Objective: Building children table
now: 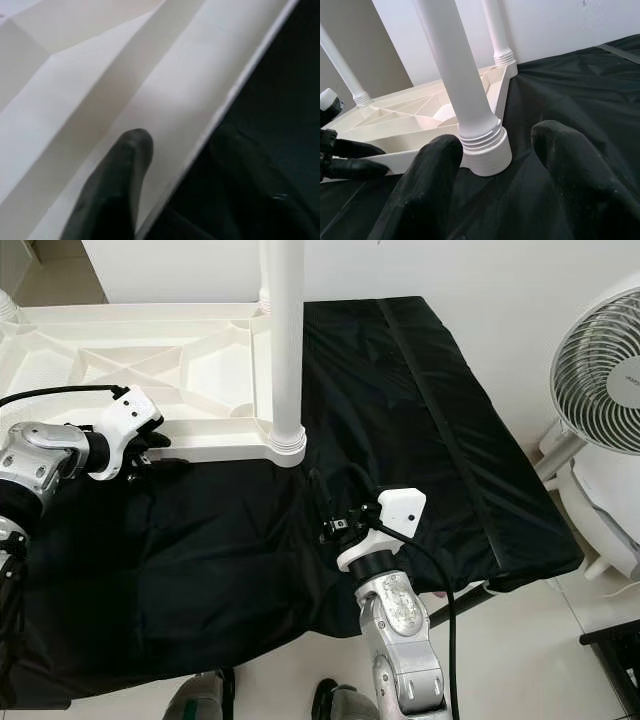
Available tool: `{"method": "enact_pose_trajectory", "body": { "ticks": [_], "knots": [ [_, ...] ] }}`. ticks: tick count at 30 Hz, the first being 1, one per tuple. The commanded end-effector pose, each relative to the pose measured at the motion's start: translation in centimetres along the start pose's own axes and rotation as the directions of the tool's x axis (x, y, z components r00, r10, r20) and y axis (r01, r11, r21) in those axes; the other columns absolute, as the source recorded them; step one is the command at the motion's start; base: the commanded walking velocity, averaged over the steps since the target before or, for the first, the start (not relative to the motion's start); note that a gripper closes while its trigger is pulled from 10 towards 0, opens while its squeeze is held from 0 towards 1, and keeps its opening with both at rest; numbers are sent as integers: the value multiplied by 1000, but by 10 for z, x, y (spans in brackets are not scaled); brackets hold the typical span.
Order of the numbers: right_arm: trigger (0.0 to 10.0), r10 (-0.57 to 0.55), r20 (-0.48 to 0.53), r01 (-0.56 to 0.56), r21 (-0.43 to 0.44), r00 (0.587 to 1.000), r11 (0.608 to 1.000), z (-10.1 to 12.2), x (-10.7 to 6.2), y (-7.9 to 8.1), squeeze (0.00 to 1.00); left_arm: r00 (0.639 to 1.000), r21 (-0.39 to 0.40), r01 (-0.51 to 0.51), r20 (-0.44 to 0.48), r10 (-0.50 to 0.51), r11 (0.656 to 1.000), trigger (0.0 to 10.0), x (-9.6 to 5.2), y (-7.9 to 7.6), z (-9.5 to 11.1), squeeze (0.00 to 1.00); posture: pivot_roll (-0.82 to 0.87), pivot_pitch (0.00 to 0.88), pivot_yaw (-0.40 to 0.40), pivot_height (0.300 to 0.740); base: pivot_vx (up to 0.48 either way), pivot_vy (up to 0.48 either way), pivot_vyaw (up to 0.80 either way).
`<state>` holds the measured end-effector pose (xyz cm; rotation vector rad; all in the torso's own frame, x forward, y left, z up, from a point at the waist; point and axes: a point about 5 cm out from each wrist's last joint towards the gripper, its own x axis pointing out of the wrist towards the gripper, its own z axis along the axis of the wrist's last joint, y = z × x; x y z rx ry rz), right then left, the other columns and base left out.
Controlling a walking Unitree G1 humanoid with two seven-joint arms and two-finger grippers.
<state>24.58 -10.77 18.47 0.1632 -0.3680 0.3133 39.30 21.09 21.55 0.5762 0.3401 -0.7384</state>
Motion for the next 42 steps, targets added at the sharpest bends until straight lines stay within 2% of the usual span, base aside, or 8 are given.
{"method": "enact_pose_trajectory", "body": {
  "ticks": [1,18,30,31,32,40,41,42],
  "knots": [
    [10000,-6,-5,6,-3,1000,1000,0,0,0,0,996,-33,-86,-24,85,996,0,3,2,-6,0,94,171,41,740,0,0,0],
    [10000,-7,0,7,-10,1000,1000,1,1,0,0,993,-39,-117,-23,116,992,0,6,2,-3,0,92,170,41,740,0,0,0],
    [10000,-34,24,34,-13,999,999,5,7,-2,0,930,-214,-283,179,322,935,0,50,-39,31,0,82,193,51,740,0,0,0],
    [10000,-34,26,35,-10,999,999,5,8,-2,0,919,-252,-303,180,352,919,1294,56,-44,33,0,80,193,48,740,0,0,0],
    [10000,-34,27,34,-8,999,999,6,8,-1,0,912,-252,-323,176,371,912,10000,61,-48,36,0,80,192,47,740,0,0,0],
    [10000,-33,28,33,-7,999,999,6,8,0,0,908,-249,-328,182,377,911,10000,64,-50,38,0,80,192,47,740,0,0,0],
    [10000,-32,27,33,-7,999,999,6,7,0,0,907,-232,-317,209,366,919,10000,64,-52,42,1000,79,191,51,740,0,0,0],
    [10000,-32,27,33,-7,999,999,6,7,0,0,907,-232,-317,209,366,919,10000,64,-52,42,1000,79,191,51,740,0,0,0]
  ]
}}
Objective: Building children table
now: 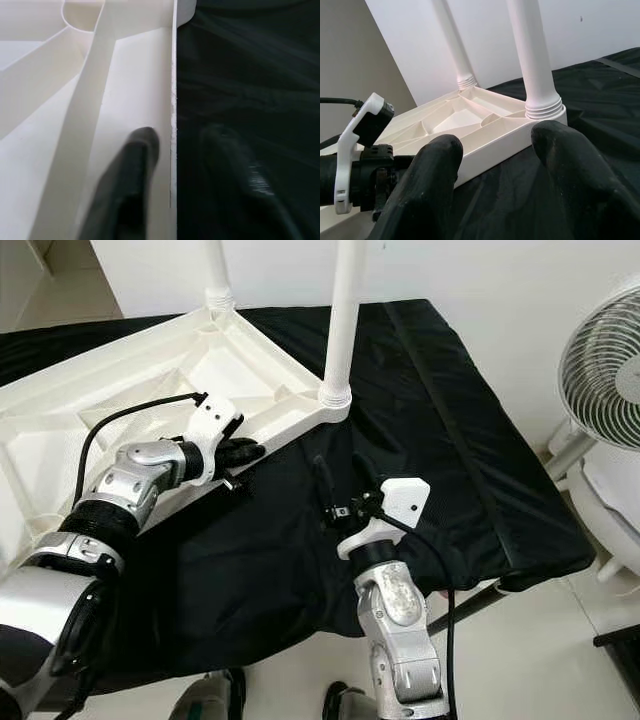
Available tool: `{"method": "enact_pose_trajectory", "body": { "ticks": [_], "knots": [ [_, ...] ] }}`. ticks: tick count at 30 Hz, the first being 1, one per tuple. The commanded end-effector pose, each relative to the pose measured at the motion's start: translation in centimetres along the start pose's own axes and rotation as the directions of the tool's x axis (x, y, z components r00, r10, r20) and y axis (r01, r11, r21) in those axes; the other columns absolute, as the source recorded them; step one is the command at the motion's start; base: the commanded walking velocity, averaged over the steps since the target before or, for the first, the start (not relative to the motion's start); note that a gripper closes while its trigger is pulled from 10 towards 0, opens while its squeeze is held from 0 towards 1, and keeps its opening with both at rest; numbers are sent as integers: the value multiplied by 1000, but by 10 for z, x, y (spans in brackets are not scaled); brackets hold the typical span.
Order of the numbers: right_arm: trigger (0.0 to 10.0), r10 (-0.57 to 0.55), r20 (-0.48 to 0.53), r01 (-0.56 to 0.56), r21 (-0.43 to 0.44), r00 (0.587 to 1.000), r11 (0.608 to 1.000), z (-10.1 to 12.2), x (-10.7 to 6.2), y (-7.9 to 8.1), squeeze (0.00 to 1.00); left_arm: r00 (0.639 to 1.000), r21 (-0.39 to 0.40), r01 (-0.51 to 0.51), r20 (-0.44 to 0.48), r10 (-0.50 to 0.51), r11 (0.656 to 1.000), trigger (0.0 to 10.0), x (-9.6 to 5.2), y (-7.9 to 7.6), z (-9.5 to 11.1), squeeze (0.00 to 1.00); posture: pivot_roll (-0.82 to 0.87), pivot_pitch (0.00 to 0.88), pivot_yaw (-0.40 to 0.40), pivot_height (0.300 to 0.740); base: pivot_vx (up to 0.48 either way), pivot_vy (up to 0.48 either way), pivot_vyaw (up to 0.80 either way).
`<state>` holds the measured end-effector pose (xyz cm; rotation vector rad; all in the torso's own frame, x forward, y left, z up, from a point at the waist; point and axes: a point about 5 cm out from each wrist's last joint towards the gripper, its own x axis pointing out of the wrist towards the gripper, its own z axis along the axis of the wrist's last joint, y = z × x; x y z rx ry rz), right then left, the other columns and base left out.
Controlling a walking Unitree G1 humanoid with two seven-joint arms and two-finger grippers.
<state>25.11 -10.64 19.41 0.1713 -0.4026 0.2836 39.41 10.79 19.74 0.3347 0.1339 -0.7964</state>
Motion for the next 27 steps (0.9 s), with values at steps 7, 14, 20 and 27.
{"method": "enact_pose_trajectory", "body": {
  "ticks": [7,14,20,27],
  "knots": [
    [10000,-4,-12,4,-3,1000,1000,-2,-2,0,0,943,21,-331,46,330,943,10000,-2,12,3,1000,88,190,50,740,0,0,0],
    [10000,11,-18,-11,5,1000,1000,-4,0,2,0,948,86,-141,298,110,986,10000,-26,-15,29,0,116,190,29,740,0,0,0],
    [10000,40,-22,-40,1,999,999,-7,9,-1,0,919,48,-186,363,156,981,10000,-67,-35,27,0,158,201,8,740,0,0,0],
    [10000,55,-27,-56,-16,998,998,-11,21,-6,0,878,-57,-292,380,291,955,10000,-98,-35,14,0,196,207,-25,740,0,0,0]
  ]
}}
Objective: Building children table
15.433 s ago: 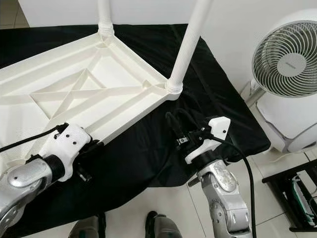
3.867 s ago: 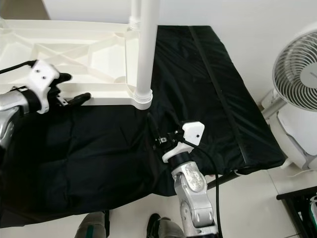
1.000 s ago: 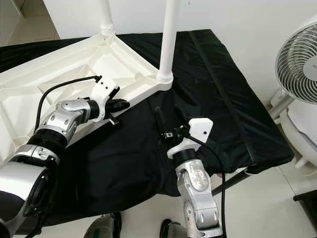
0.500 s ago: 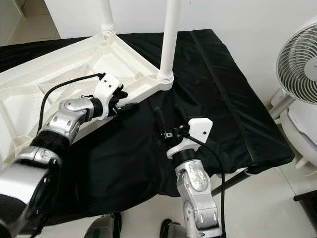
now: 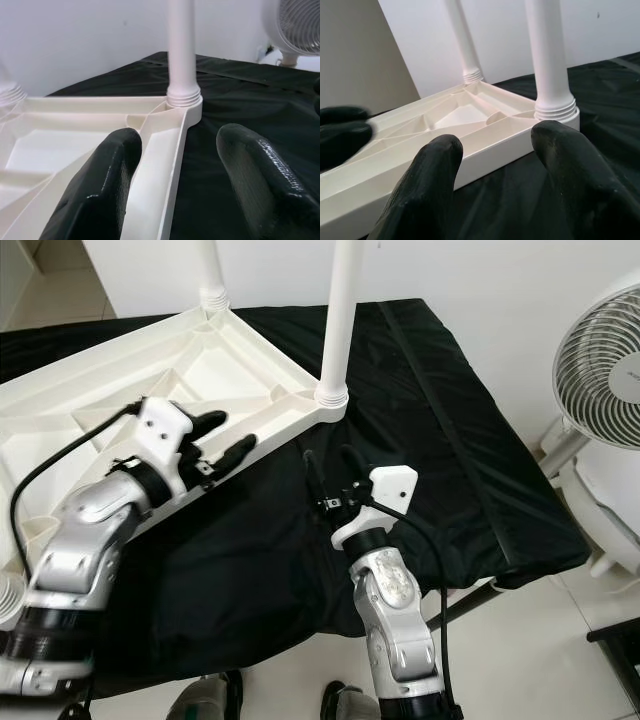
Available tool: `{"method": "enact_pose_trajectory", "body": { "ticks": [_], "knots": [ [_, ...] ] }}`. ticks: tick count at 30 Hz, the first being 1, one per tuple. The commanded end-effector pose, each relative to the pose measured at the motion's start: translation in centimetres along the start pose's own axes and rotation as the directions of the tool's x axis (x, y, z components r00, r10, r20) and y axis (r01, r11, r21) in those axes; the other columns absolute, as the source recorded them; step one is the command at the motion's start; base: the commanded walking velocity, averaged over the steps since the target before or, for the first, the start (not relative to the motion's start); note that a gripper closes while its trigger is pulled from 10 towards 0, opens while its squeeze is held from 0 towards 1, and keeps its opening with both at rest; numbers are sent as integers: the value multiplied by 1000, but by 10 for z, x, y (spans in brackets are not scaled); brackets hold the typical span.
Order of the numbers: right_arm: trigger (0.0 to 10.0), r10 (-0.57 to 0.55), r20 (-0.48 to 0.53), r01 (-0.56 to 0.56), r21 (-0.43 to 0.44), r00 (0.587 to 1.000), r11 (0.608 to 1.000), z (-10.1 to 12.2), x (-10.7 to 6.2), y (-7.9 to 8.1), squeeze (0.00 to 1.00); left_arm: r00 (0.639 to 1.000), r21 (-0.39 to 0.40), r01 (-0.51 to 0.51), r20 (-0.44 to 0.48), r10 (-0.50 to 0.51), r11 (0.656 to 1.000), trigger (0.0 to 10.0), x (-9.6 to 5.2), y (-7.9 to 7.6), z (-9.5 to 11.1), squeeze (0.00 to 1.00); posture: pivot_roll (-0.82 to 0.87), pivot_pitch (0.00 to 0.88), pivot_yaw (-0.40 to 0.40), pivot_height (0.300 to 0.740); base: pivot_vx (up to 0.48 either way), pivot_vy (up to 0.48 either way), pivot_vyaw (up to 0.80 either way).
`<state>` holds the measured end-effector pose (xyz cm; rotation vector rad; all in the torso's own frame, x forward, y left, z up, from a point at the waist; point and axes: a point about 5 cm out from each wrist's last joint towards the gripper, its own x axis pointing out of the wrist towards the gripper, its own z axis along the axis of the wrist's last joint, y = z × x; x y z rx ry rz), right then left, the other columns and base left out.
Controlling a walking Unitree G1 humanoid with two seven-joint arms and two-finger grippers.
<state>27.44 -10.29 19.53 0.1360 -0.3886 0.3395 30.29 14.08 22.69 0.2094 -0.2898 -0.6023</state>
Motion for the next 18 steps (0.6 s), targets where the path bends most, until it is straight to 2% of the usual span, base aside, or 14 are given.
{"method": "enact_pose_trajectory", "body": {
  "ticks": [1,3,7,10,11,12,16,18],
  "knots": [
    [10000,-4,-4,4,4,1000,1000,-3,-1,-2,0,998,-16,-56,-7,56,998,10000,-5,4,-1,0,196,207,-25,740,0,0,0],
    [10000,-4,-7,4,-6,1000,1000,-3,1,-4,0,997,-24,-78,-9,78,997,10000,-11,3,-2,0,204,205,-33,740,0,0,0],
    [10000,4,-34,-6,-68,999,998,-7,16,-13,0,983,-73,-172,-80,166,982,10000,-53,-7,-14,0,238,209,-65,740,0,0,0],
    [10000,4,-36,-7,-72,999,997,-8,17,-15,0,981,-74,-181,-84,174,981,10000,-57,-8,-13,0,238,209,-65,740,0,0,0],
    [10000,9,-41,-12,-83,999,996,-9,22,-16,0,974,-85,-218,-79,211,972,10000,-65,-9,-10,0,261,214,-82,740,0,0,0],
    [10000,9,-41,-12,-83,999,996,-9,22,-16,0,974,-85,-218,-79,211,972,10000,-65,-9,-10,0,261,214,-82,740,0,0,0],
    [10000,47,-48,-51,-96,998,994,-14,41,-16,0,949,-85,-312,-80,305,946,10000,-92,-9,-4,0,319,224,-126,740,0,0,0],
    [10000,72,-55,-77,-93,996,993,-17,50,-13,0,936,-61,-347,-86,341,936,10000,-105,-6,-2,0,336,226,-138,740,0,0,0]
  ]
}}
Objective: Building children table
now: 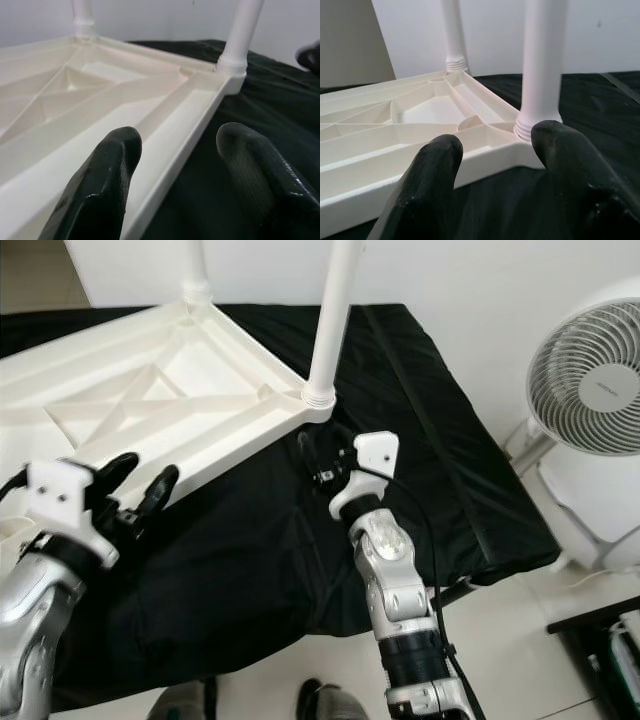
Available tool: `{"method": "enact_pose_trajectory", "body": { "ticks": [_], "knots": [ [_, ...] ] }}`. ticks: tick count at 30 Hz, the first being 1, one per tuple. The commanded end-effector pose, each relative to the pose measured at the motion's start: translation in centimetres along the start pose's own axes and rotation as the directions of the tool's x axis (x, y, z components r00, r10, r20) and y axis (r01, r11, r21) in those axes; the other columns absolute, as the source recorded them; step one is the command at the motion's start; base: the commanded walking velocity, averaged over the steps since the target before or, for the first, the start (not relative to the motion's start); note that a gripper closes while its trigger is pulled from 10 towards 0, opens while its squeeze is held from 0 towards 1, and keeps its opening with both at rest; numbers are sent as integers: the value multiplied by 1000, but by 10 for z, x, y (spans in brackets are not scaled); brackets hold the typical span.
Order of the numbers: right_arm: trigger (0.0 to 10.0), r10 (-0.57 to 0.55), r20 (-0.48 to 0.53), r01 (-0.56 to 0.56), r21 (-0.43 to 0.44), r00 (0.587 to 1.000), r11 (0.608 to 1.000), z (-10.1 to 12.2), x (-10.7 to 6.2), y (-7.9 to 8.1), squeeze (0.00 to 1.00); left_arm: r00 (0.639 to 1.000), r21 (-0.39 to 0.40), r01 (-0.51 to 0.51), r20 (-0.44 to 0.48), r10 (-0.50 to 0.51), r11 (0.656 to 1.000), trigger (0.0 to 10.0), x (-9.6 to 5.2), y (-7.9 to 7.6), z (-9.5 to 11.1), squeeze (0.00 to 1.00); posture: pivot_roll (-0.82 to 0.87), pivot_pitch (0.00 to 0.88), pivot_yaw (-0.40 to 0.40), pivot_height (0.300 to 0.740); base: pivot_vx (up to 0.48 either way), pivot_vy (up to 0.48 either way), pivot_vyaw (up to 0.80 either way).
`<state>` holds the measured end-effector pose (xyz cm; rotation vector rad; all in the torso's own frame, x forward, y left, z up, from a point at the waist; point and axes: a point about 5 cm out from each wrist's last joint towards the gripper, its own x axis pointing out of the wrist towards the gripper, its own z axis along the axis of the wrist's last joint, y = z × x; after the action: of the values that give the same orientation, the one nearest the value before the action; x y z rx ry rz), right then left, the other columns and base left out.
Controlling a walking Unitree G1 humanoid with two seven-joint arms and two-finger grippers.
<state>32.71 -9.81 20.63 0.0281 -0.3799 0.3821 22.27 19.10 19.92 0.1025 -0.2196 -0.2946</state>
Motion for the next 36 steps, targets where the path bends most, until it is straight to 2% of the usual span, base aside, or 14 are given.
{"method": "enact_pose_trajectory", "body": {
  "ticks": [1,6,8,11,20,24,25,26,28,30,31,33,34,36],
  "knots": [
    [10000,15,-22,-15,-2,1000,1000,-8,-1,1,0,999,6,-39,2,39,999,10000,-6,5,3,0,336,226,-138,740,0,0,0],
    [10000,30,-30,-30,-1,999,1000,-10,6,2,0,998,8,-64,-23,64,998,10000,-17,8,3,0,361,232,-158,740,0,0,0],
    [10000,46,-47,-47,-7,998,999,-13,16,4,0,996,41,-79,-47,81,996,10000,-32,11,4,0,383,239,-175,740,0,0,0],
    [10000,56,-51,-56,-12,997,998,-14,22,5,0,995,56,-85,-55,88,995,10000,-40,13,6,0,392,243,-182,740,0,0,0],
    [10000,76,-43,-76,-18,996,997,-18,27,7,0,994,61,-86,-63,90,994,10000,-49,9,9,0,408,244,-189,740,0,0,0],
    [10000,77,-46,-78,-25,996,997,-21,27,4,0,997,76,-35,-62,40,996,10000,-59,5,13,0,412,245,-191,740,0,0,0],
    [10000,78,-46,-79,-27,996,997,-22,27,4,0,998,78,-21,-62,26,997,10000,-65,4,13,0,417,243,-195,740,0,0,0],
    [10000,79,-46,-80,-31,996,996,-23,28,3,0,994,53,30,-108,-24,998,10000,-81,3,12,0,422,242,-198,740,0,0,0],
    [10000,79,-46,-80,-31,996,996,-23,29,2,0,992,48,41,-119,-35,998,10000,-86,3,11,0,422,242,-198,740,0,0,0],
    [10000,83,-43,-85,-33,996,996,-23,30,3,0,990,74,49,-132,-38,996,10000,-96,8,14,0,426,241,-198,740,0,0,0],
    [10000,83,-43,-85,-33,996,996,-23,30,3,0,990,74,49,-132,-38,996,10000,-96,8,14,0,426,241,-198,740,0,0,0],
    [10000,89,-39,-90,-33,995,995,-23,32,5,0,991,74,11,-133,-1,997,10000,-105,21,19,0,437,237,-198,740,0,0,0],
    [10000,89,-39,-90,-33,995,995,-23,32,5,0,991,74,11,-133,-1,997,10000,-105,21,19,0,437,237,-198,740,0,0,0],
    [10000,95,-35,-96,-33,995,995,-23,33,6,0,989,45,12,-151,-5,999,10000,-120,35,25,0,446,232,-191,740,0,0,0]
  ]
}}
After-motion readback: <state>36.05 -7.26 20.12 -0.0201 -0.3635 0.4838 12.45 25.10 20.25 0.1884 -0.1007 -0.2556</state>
